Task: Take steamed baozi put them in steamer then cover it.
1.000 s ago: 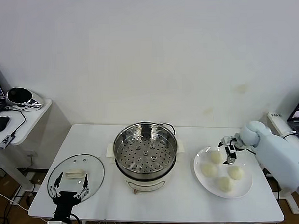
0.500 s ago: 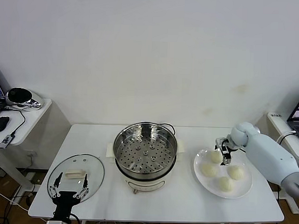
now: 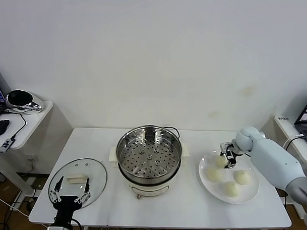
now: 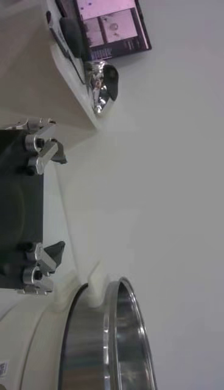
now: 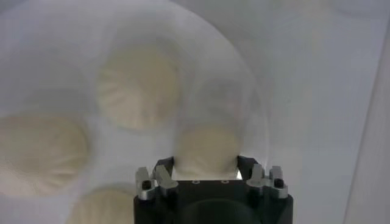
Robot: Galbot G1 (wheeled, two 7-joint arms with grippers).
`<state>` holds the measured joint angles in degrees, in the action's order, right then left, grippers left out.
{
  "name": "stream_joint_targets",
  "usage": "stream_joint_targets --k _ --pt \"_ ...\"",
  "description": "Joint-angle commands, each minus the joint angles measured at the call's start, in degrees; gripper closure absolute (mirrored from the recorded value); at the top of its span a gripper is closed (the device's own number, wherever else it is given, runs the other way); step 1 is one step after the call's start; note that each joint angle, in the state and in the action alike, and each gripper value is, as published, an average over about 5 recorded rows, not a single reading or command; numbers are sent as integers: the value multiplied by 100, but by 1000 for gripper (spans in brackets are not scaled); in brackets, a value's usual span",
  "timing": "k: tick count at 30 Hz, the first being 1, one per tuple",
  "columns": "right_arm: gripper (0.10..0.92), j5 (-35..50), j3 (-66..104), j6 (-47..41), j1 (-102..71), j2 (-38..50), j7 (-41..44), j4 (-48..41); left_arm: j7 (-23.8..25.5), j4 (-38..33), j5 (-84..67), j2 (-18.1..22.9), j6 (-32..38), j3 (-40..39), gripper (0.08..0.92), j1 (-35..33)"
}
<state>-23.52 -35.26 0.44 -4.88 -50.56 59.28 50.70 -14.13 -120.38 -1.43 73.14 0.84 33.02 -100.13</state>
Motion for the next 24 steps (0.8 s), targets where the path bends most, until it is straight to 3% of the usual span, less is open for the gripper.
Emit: stream_joint_targets --k 1,7,15,24 --pt "436 8 15 21 -9 -8 -30 36 0 -6 0 -4 1 -1 177 -3" --pt "440 539 -382 -75 375 514 84 739 0 -16 -1 -19 1 -30 177 -1" --pt "439 1907 -1498 -185 1986 1587 265 2021 12 -71 -11 -102 -23 -151 177 64" --pt "431 3282 -3064 -74 4152 1089 236 2415 17 -66 -83 -201 -7 -207 177 153"
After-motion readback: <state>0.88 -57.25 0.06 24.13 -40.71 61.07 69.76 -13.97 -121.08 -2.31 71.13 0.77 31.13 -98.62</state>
